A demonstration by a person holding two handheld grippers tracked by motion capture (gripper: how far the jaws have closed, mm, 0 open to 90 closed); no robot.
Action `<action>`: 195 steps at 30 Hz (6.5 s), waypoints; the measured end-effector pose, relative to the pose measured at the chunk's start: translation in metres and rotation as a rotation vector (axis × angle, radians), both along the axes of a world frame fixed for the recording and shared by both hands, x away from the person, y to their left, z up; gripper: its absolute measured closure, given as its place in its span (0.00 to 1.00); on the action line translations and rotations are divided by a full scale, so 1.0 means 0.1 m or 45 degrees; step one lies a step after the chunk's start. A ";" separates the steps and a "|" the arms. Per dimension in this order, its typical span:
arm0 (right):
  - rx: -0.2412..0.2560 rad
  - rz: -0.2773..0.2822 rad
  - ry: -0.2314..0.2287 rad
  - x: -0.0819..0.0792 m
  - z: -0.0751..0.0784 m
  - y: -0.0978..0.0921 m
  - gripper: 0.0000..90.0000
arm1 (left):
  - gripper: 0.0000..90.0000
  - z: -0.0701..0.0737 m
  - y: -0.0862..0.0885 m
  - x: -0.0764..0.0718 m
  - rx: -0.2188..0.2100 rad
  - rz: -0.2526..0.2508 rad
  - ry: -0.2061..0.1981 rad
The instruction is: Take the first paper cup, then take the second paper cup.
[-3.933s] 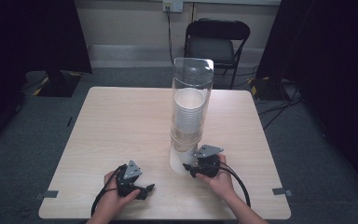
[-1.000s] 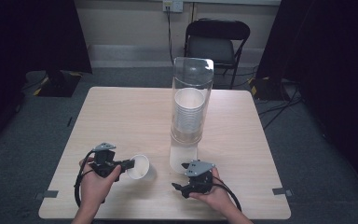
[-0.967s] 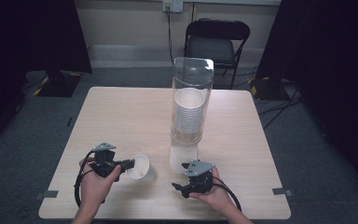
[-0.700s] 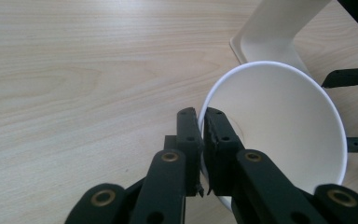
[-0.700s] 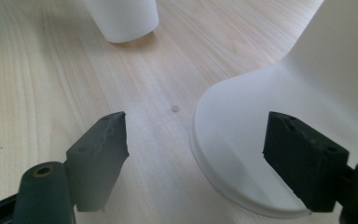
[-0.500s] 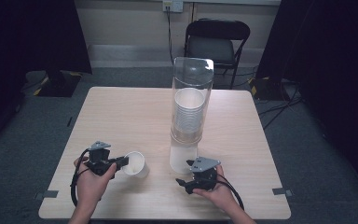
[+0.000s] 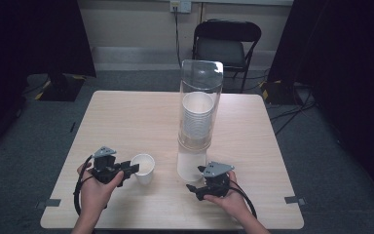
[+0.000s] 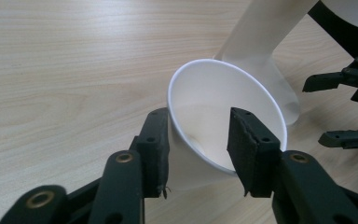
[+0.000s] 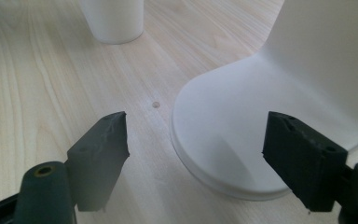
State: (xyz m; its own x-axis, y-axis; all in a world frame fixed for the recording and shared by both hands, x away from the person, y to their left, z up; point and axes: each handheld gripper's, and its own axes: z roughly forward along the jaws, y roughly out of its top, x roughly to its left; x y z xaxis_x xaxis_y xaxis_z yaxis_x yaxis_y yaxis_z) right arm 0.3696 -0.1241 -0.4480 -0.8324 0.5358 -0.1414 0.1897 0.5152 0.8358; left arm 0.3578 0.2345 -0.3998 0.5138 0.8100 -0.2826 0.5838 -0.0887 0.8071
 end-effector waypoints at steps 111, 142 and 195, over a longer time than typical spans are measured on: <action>0.305 -0.135 -0.081 0.38 0.54 -0.04 0.44 | 0.12 -0.75 0.03 -0.26 0.410 -0.184 -0.152; 0.402 -0.083 -0.096 0.47 0.71 -0.04 0.33 | 0.11 -0.76 0.02 -0.25 0.413 -0.198 -0.156; 0.409 -0.051 -0.190 0.42 0.62 0.01 0.37 | 0.11 -0.76 0.02 -0.25 0.414 -0.195 -0.156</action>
